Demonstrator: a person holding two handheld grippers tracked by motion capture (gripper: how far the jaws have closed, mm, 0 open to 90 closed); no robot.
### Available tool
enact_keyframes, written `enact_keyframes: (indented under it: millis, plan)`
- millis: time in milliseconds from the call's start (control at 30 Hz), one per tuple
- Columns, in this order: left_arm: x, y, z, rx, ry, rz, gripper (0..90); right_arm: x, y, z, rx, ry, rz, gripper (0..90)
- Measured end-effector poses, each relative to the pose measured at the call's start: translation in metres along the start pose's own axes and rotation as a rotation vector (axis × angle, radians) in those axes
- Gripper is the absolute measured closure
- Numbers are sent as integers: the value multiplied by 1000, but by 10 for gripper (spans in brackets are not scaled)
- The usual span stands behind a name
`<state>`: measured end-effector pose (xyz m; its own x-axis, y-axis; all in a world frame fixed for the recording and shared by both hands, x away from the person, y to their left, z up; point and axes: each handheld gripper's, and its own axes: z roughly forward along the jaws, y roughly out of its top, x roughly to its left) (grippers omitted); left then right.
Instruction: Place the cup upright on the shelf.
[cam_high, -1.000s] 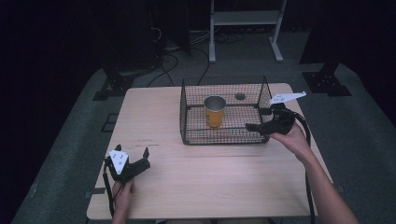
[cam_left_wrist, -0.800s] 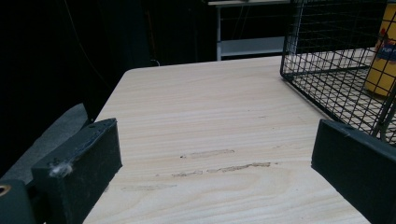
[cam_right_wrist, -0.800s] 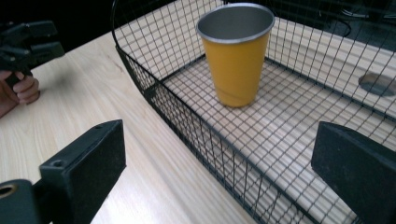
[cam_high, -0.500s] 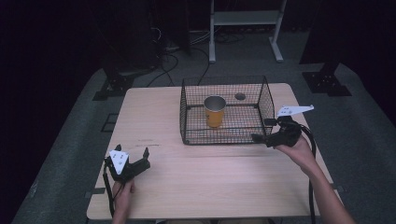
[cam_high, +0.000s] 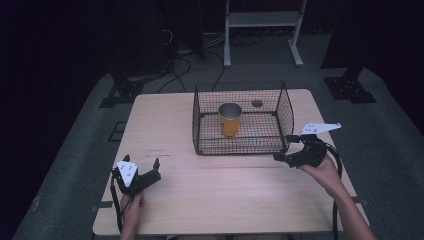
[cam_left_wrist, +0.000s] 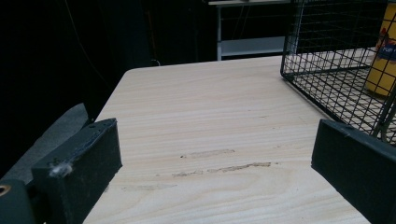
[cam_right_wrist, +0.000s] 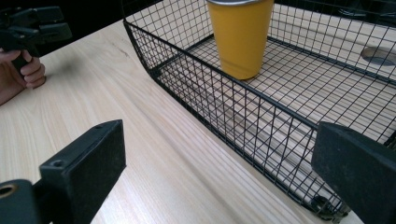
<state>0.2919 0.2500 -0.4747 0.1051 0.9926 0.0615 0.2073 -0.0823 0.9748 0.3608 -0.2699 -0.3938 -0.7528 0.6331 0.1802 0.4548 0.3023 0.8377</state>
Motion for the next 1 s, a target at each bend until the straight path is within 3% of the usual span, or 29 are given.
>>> enact_keyframes:
  millis: [1000]
  plan:
    - [0, 0, 0, 1, 1, 3, 8, 4, -46, -13, -2, -11, 44, 25]
